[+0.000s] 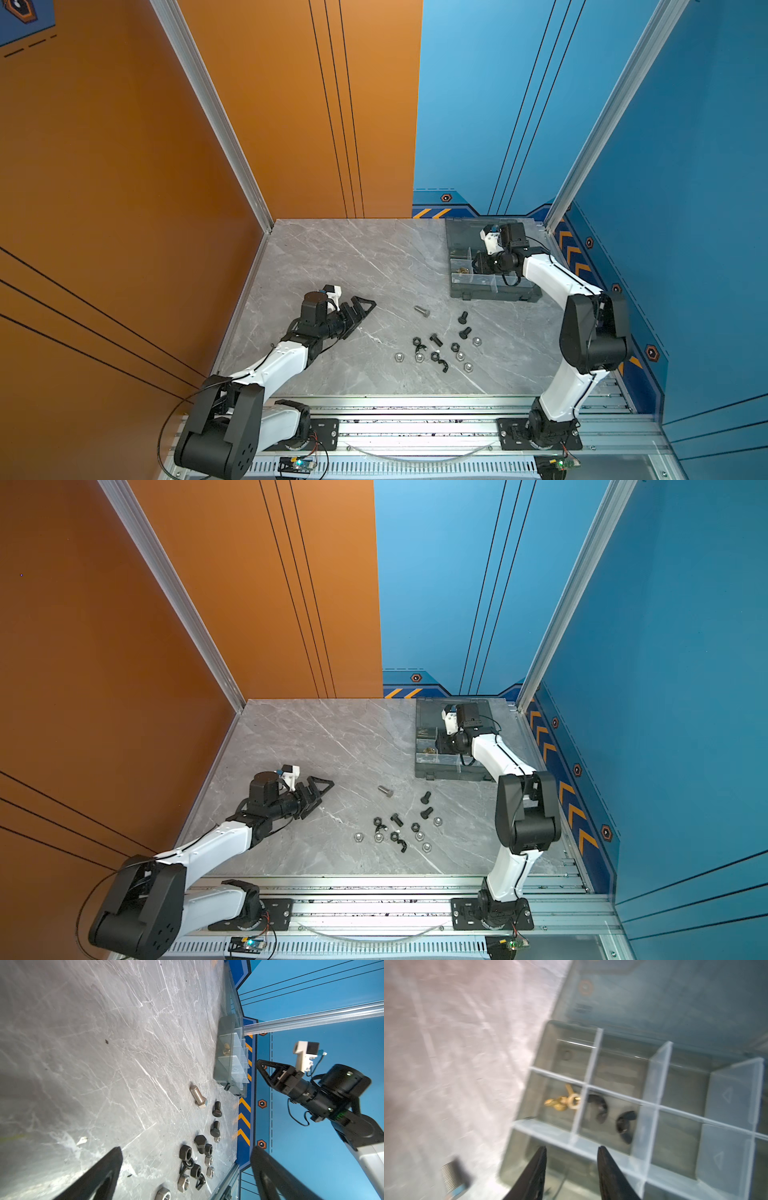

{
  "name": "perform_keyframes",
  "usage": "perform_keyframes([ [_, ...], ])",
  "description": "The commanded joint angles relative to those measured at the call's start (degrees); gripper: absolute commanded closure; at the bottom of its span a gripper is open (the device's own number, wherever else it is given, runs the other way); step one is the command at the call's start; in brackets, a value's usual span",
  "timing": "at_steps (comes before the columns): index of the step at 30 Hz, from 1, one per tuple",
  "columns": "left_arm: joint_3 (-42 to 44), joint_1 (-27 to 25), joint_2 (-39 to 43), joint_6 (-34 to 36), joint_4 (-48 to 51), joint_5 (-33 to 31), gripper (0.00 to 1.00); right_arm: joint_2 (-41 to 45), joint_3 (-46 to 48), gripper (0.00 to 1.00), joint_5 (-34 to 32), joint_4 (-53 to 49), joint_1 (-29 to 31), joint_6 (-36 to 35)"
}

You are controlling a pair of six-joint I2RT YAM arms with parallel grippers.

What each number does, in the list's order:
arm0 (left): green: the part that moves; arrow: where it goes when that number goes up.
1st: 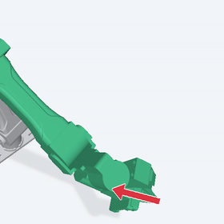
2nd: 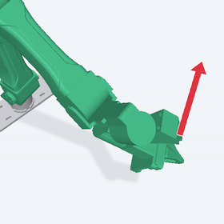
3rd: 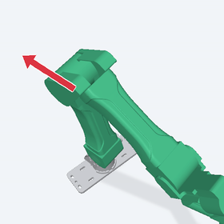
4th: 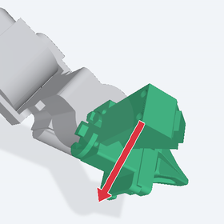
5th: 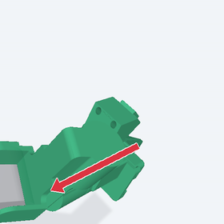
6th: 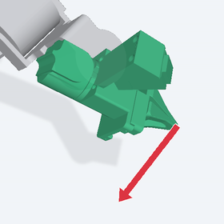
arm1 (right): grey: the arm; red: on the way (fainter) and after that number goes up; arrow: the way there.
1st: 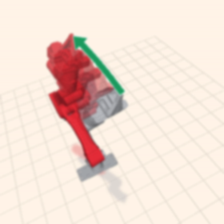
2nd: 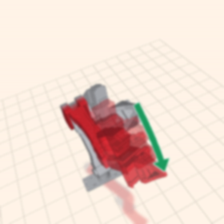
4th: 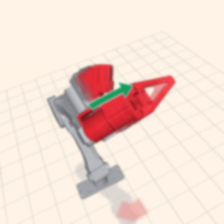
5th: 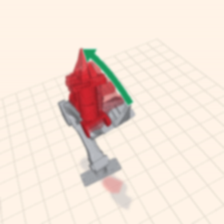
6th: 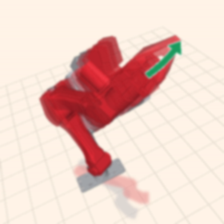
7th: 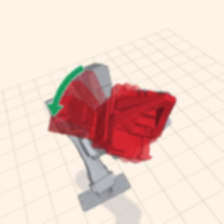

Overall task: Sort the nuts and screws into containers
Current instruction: 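Move the right gripper back toward the pile of nuts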

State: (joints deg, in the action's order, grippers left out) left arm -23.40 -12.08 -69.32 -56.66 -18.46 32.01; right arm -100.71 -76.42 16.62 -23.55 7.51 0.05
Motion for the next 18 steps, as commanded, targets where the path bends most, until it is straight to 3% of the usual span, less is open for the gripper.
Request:
perform_keyframes([
  [1, -1.3, -0.4, -0.4, 0.1, -0.1, 0.0, 0.02, 4.4, 2.2, 0.56, 4.9, -7.7, 4.1, -5.9],
  [7, -1.4, -0.3, -0.7, 0.2, -0.2, 0.4, 0.02, 9.2, 8.3, 0.55, 1.2, -11.0, 14.1, -17.3],
  [18, -1.1, -0.1, -0.4, 0.2, -0.4, 0.6, 0.02, 9.0, 11.0, 0.55, 0.9, -11.9, 25.0, -22.4],
])
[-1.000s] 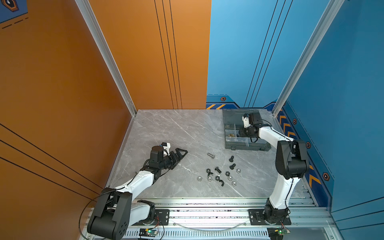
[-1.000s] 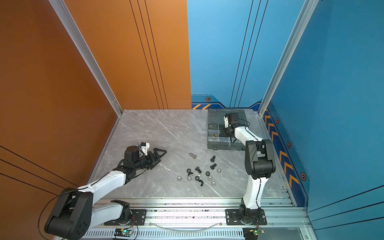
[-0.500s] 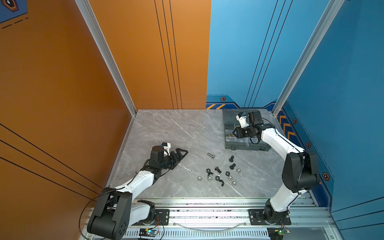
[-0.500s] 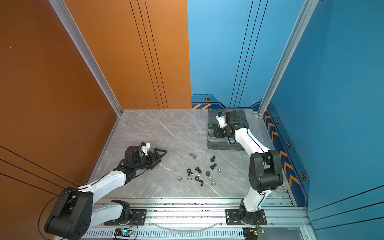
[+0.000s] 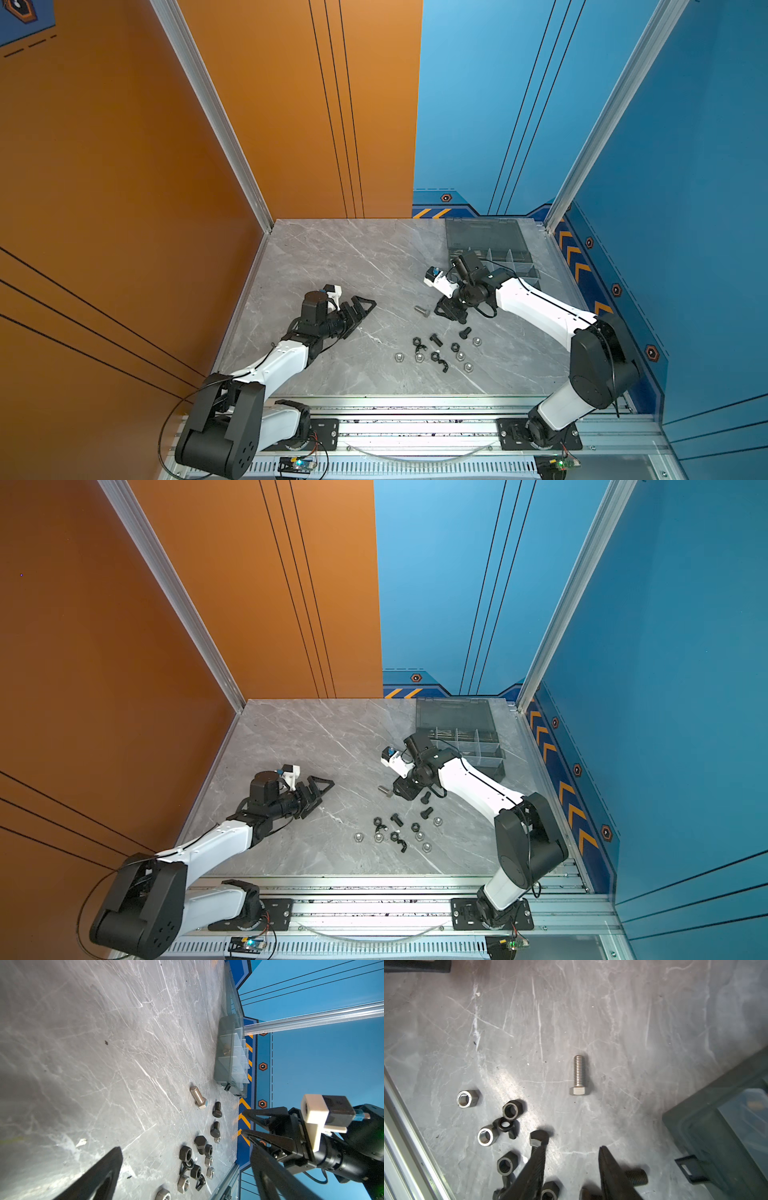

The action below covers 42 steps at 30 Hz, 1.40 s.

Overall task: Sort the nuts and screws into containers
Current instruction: 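Move the right gripper back toward the pile of nuts, then lower the right gripper and grasp a black wing nut among the hex nuts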

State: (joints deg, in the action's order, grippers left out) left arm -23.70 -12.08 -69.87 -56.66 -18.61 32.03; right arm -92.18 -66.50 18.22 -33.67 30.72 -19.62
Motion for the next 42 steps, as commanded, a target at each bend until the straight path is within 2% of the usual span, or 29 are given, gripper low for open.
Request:
perform_keyframes([
  [1, -0.9, -0.1, 0.2, 0.2, -0.2, 0.7, 0.02, 0.3, 1.4, 0.55, -0.9, -1.8, 2.9, -2.9],
  [10, -0.8, -0.1, 0.1, 0.1, -0.2, 0.7, 0.02, -2.9, 2.3, 0.56, -5.6, -4.1, 10.9, -3.7],
  [17, -0.4, -0.1, 0.2, 0.1, -0.2, 0.7, 0.02, -7.7, 1.0, 0.56, -8.4, -5.5, 13.9, -3.1],
  [31, 0.0, 0.2, 0.5, 0.1, 0.0, 0.4, 0.02, -9.5, 1.9, 0.56, -16.4, 0.8, 14.1, -0.5],
  [42, 0.2, 0.4, 0.9, 0.1, 0.1, 0.3, 0.02, -12.4, 1.2, 0.56, -17.2, 5.0, 14.4, 0.6],
])
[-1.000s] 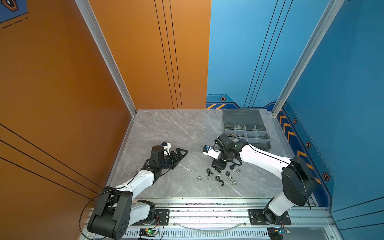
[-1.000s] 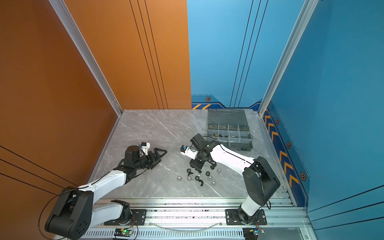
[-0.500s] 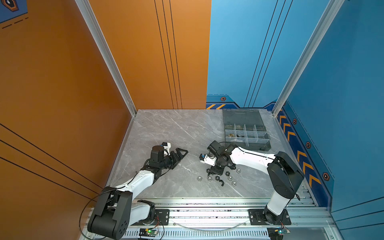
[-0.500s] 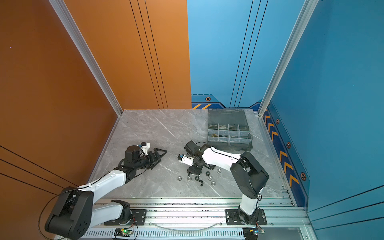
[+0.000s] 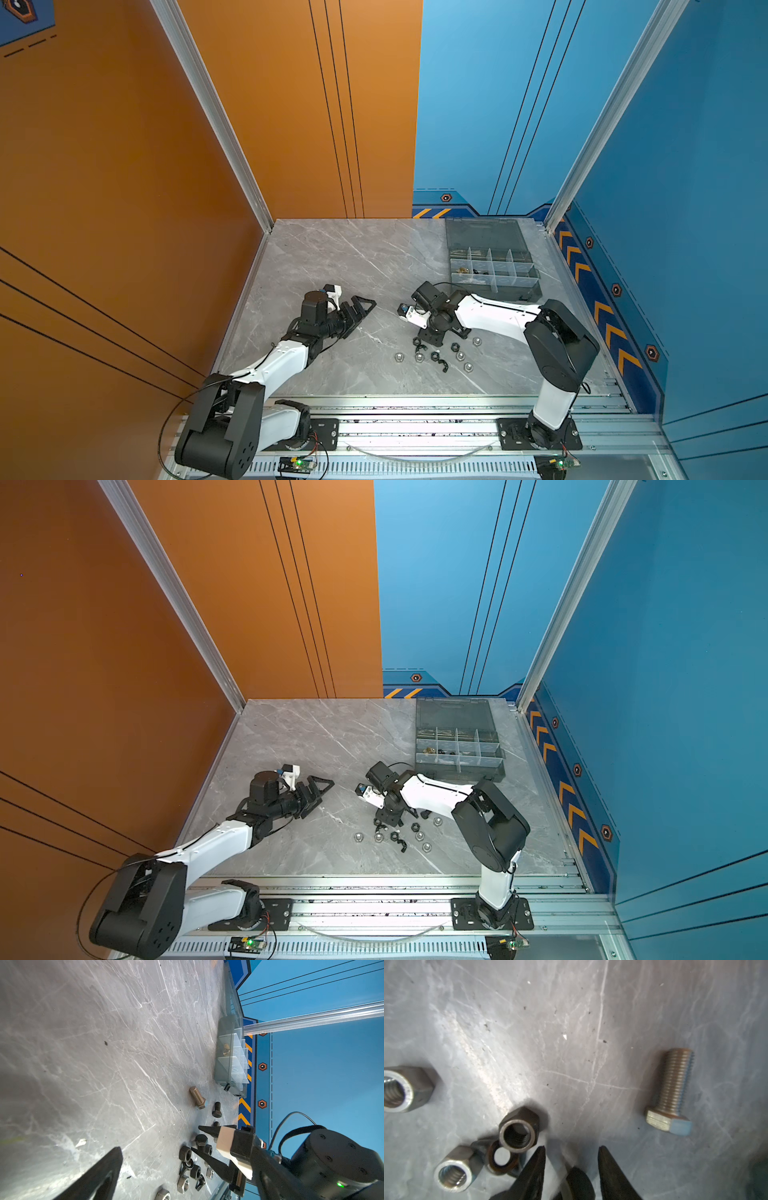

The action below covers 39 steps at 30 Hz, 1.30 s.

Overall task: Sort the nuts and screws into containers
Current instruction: 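Lower the right gripper and grasp a black wing nut among the hex nuts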

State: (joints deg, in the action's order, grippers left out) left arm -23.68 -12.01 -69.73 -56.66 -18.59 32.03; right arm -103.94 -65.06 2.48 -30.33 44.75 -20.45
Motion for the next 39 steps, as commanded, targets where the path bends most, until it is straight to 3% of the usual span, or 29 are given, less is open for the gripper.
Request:
perform_keyframes([
  [1, 0.2, 0.4, 0.7, 0.2, 0.1, 0.3, 0.02, -0.8, -0.3, 0.56, -1.5, 1.8, 0.3, 1.5],
  [23, 0.8, 1.1, 0.2, 0.3, -0.4, 0.6, 0.02, -1.6, -3.3, 0.55, 6.6, 4.4, 2.6, 3.1],
  [28, 0.8, 1.1, 0.3, 0.2, -0.4, 0.5, 0.02, 0.8, -2.6, 0.55, 7.4, 3.6, 0.7, 0.3],
  [39, 1.0, 1.2, 0.5, 0.2, -0.7, 0.7, 0.02, 8.4, 4.4, 0.54, 14.6, 3.4, -2.5, -12.8],
])
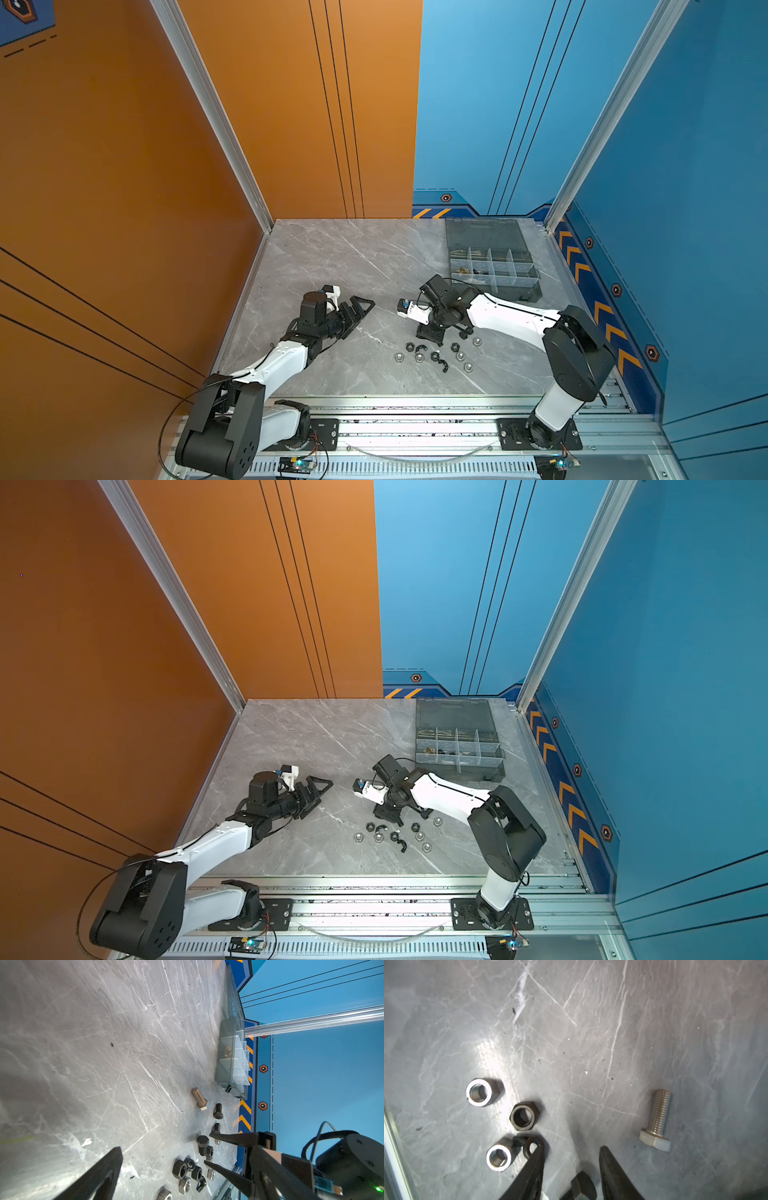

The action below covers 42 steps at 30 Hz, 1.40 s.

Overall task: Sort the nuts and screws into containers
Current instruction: 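Lower the right gripper and grasp a black wing nut among the hex nuts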

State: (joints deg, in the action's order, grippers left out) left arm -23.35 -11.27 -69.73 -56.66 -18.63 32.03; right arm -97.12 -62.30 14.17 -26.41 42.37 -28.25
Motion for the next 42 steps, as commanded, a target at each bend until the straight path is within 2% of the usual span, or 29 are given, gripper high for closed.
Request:
perform_keyframes([
  [1, 0.6, 0.5, 0.4, 0.2, -0.6, 0.7, 0.02, 1.8, 1.8, 0.54, 3.1, -0.6, -0.1, -5.4],
  [23, 0.8, 1.8, 0.4, 0.1, -0.8, 2.0, 0.02, -1.6, 1.8, 0.58, 0.0, -2.7, 3.0, -7.7],
  [29, 1.3, 2.2, 1.1, 0.0, -0.8, 2.0, 0.02, -3.8, 0.4, 0.58, -3.2, -4.6, 3.3, -7.8],
  [42, 2.0, 2.9, 1.6, 0.1, -0.9, 2.1, 0.02, -4.5, -0.5, 0.60, -3.0, -4.1, 3.6, -6.9],
])
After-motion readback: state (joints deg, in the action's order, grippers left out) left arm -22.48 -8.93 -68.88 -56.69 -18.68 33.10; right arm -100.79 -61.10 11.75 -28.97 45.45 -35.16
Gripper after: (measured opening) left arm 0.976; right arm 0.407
